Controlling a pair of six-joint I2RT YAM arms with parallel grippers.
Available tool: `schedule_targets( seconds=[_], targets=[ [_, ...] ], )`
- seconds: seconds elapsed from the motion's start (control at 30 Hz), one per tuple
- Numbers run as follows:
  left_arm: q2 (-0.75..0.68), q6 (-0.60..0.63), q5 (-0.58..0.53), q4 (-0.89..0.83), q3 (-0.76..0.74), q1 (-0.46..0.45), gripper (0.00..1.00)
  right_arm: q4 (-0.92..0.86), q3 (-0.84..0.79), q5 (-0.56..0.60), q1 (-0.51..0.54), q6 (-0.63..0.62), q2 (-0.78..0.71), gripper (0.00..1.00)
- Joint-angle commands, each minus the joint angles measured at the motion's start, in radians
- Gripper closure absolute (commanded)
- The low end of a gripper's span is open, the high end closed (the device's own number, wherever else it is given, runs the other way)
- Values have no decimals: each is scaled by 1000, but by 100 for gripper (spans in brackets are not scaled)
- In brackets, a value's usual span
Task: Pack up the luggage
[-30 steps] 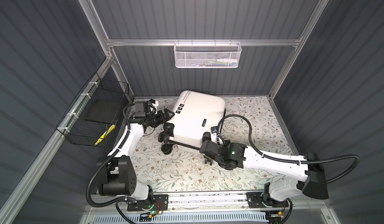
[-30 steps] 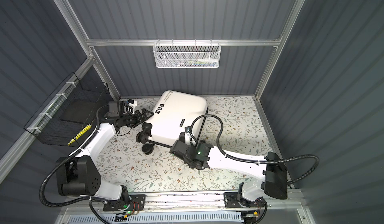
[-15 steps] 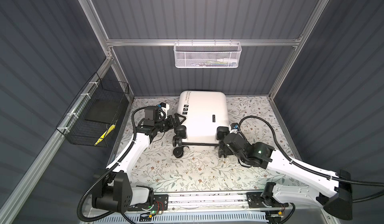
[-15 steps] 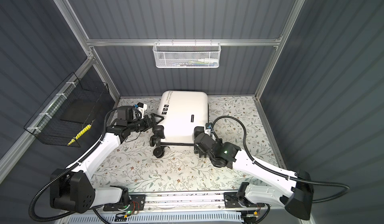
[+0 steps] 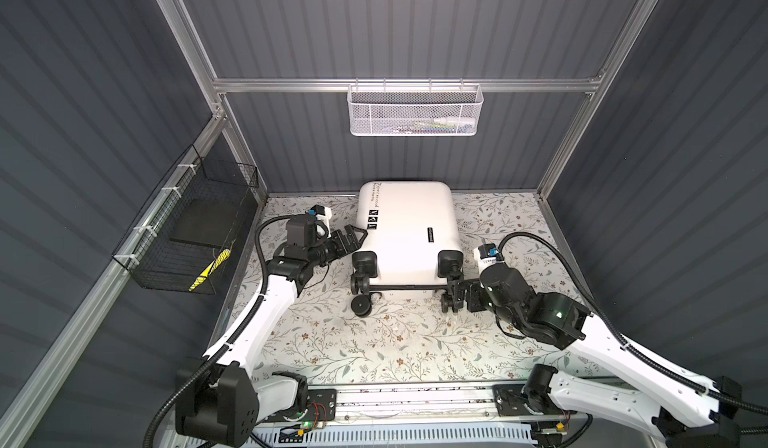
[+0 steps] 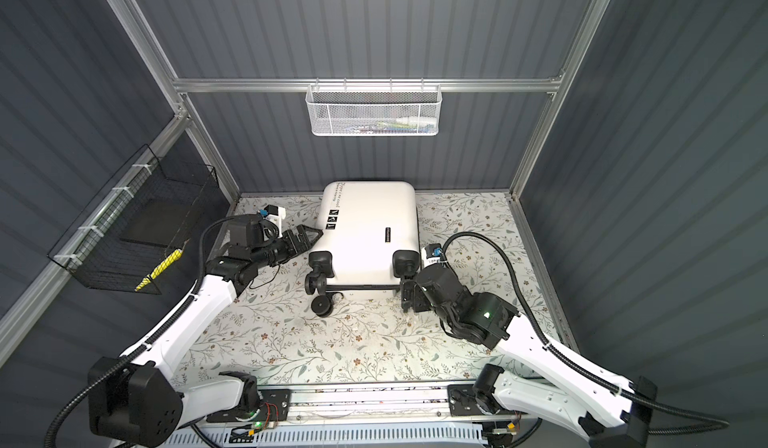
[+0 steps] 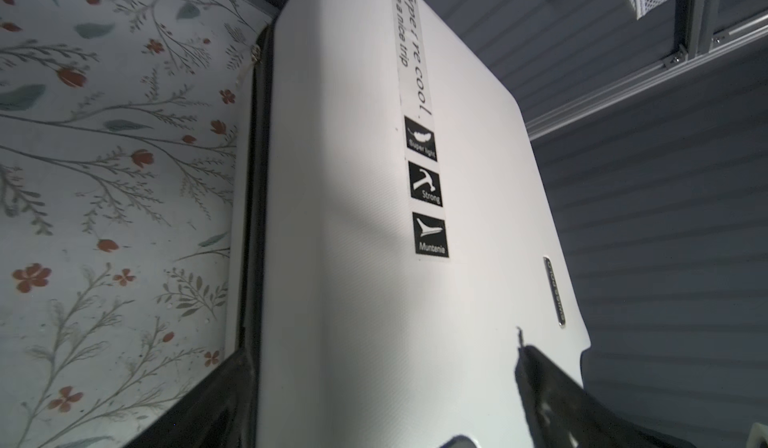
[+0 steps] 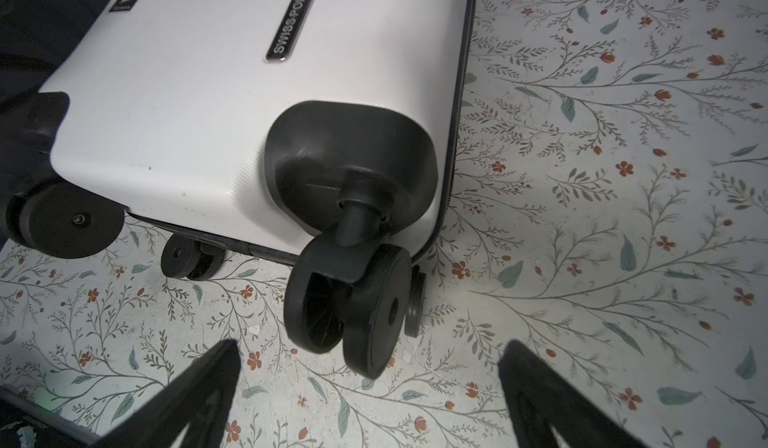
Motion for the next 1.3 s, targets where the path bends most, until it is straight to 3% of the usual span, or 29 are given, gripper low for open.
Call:
schedule_targets(
  seconds=[0.0,0.27,0.53,0.87,1.07,1.27],
  targets=[
    [-35,31,-112,-65,42,-2,0,2,-17,-34,-3,-21,30,1],
    [-79,34,-130,-89,40,1,0,56,-34,-53,-3,-15,95,1],
    [-109,20,-120,-82,18,1,0,70,-37,19,-3,-13,157,6],
    [-128,14,-111,-71,-4,1,0,85,-32,37,-4,-24,185,33],
    [-138,8,-109,-64,-15,1,0,76,-16,51,-4,-44,185,63],
    [-144,11,-109,-63,-26,2,0,57,50,61,-4,-100,180,86]
  ],
)
